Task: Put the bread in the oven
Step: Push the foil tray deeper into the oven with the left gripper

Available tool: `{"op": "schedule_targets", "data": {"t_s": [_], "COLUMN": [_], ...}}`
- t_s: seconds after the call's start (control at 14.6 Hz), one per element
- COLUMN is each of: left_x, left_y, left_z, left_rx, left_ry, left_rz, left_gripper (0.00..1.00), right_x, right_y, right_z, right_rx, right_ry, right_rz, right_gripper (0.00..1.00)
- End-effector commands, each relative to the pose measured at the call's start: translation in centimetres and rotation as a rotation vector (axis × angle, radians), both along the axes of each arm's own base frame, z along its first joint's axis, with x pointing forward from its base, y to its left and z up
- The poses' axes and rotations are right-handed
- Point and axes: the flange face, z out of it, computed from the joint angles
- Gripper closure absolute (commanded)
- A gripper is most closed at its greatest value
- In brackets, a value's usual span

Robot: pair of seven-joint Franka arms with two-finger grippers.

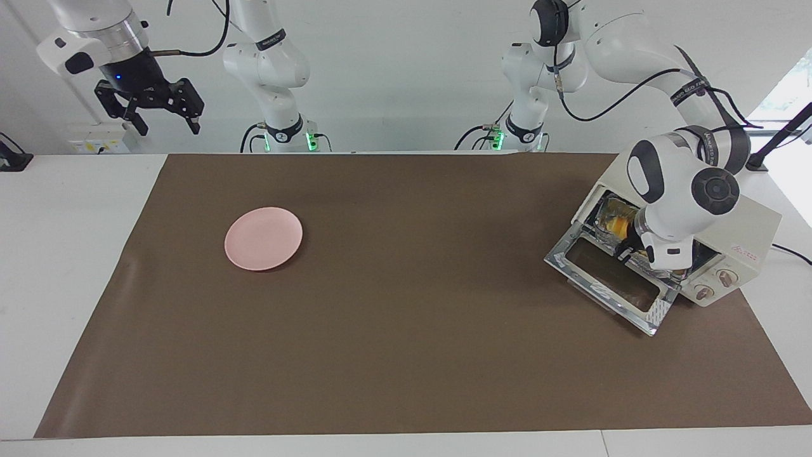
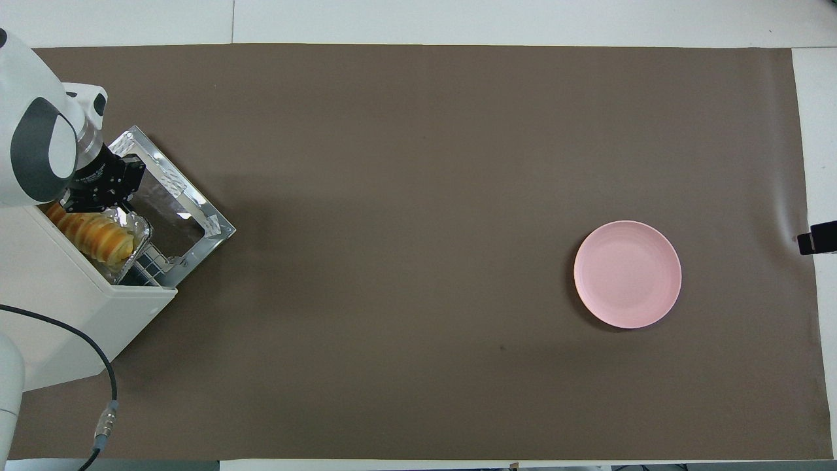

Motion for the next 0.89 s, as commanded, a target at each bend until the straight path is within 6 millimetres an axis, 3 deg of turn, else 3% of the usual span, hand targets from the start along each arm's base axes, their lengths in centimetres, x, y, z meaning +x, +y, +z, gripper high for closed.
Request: {"op": "schedule_targets", "data": {"t_s": [0.0,0.34,0.41,0.48,0.82], "left_x": [-1.8,-2.2,-2.1,-2.1,-1.0], "left_y": [1.0,1.3,1.3,1.3,0.8], "left_z": [0.0,-0.3,-0.3,-0.3,0.6], "left_rx": [0.006,-0.002,-0.002,-0.001,0.002], "left_ry": [0.029,0.033,0.029,0.023,-0.047], "left_rz": [-0.052,-0.057,-0.058,-0.059,-0.083], "left_gripper": [1.00,1.00,0.75,0.01,0.00], "right_x": [-0.9,-1.2,-1.3,-1.3,-1.5], "right_y": [0.1,0.1,0.2,0.2,0.2], "right_z": [0.7,1.0,1.1,1.1,1.5], "right_rx": [-0.008,-0.011,-0.010,-0.011,-0.013], "right_ry": [-0.007,-0.013,-0.014,-0.014,-0.022], "right_rz": [0.015,0.015,0.017,0.017,0.015], "right_gripper": [0.00,0.00,0.00,0.00,0.00]}}
